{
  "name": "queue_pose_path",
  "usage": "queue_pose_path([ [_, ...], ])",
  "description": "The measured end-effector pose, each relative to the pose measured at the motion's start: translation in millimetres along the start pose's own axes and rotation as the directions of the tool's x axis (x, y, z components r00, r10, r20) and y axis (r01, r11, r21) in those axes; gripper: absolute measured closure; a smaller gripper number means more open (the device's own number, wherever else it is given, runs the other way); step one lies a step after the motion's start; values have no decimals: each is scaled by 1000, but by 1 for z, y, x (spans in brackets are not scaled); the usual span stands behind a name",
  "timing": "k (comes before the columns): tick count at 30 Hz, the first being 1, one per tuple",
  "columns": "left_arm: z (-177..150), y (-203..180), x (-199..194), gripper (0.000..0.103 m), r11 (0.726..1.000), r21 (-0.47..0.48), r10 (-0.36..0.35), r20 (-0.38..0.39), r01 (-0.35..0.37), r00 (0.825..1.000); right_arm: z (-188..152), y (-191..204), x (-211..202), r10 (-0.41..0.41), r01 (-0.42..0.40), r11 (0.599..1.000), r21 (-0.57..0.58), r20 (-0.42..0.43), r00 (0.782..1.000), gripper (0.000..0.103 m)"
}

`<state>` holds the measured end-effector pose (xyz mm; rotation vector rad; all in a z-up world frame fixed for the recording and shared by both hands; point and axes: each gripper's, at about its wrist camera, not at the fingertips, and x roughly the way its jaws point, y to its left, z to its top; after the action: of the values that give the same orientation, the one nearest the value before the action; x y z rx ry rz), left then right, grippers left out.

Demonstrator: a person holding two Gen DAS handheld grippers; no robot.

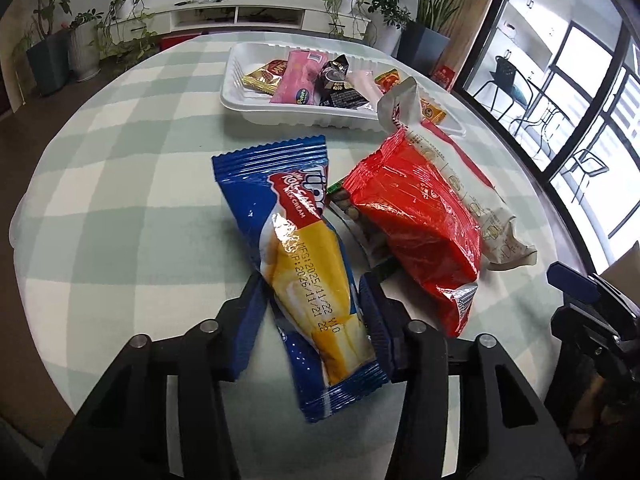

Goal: Organize snacks
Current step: 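Grasp the blue-and-yellow cake packet with the left gripper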

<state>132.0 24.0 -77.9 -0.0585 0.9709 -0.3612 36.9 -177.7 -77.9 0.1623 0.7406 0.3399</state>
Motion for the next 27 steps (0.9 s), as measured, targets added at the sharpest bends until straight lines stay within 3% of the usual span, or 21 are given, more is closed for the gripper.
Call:
queue_pose_path([
  [2, 1, 2, -2, 67, 1000, 6, 2, 4, -2, 1000, 5, 6, 3, 4, -4, 999, -34, -1, 1000, 30],
  [8, 2, 4, -7, 71, 999, 33, 9, 12, -9, 1000, 24, 23, 18, 9, -10, 993, -115, -10, 1000, 31],
  [27, -16, 17, -29, 72, 996, 0, -94, 35, 94, 995, 50, 45, 78, -51, 17, 962, -273, -115, 992, 32],
])
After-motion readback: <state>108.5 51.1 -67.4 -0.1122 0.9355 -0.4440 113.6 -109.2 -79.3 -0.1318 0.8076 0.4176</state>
